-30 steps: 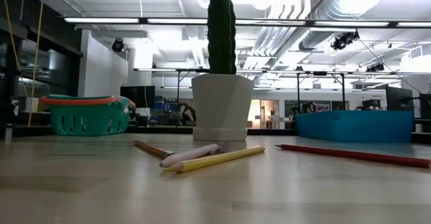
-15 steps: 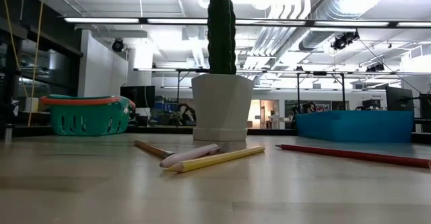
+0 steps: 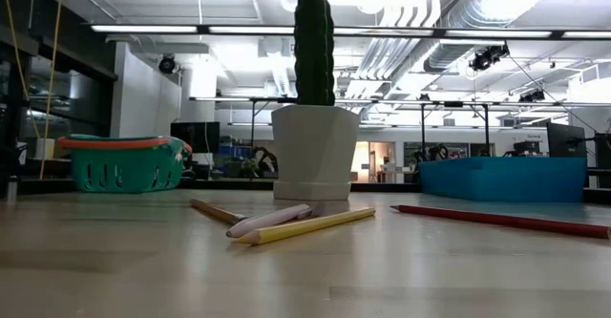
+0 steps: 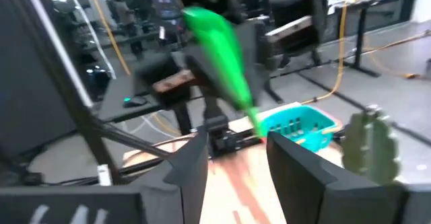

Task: Sort pens & pencils
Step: Put the green pen into the blue bin

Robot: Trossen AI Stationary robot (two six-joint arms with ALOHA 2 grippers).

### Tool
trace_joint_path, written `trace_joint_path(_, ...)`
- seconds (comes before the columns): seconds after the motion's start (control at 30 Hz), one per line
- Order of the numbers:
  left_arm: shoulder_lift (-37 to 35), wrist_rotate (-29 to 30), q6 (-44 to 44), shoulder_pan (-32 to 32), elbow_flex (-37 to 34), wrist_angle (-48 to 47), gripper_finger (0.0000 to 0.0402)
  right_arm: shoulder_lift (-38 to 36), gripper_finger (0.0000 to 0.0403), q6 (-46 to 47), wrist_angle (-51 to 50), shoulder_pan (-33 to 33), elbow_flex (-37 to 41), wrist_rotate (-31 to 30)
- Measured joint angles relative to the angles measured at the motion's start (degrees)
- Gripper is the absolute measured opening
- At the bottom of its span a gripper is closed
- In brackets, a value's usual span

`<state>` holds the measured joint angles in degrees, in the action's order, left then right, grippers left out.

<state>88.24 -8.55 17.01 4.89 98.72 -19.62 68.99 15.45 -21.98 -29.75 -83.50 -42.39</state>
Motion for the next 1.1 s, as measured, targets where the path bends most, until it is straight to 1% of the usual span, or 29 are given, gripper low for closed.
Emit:
trace_joint_path(0.13, -0.03, -1.04, -0.82, 0.00, 0.00, 0.59, 0.0037, 0.00, 0.0149, -1.15, 0.04, 2.89, 0.00, 1.53)
trace_joint_path(0.33, -0.03, -0.94, -0.82, 0.04, 0.00, 0.58, 0.0037, 0.02, 0.0149, -2.32, 3.12, 6.53, 0.00, 10.06)
trace_joint_path(0.6, -0.03, -0.88, -0.81, 0.04, -0.02, 0.57, 0.0037, 0.15, 0.0149, -5.00, 7.05, 9.23, 0.00, 16.59)
trace_joint_path(0.8, -0.03, -0.86, -0.82, 0.04, -0.02, 0.48, 0.0037, 0.77, 0.0149, -6.83, 9.84, 10.11, -0.02, 18.94)
trace_joint_path(1.1, -0.03, -0.86, -0.86, 0.04, -0.04, -0.04, 0.0037, 2.27, 0.0149, -6.94, 11.58, 11.75, -0.02, 21.86)
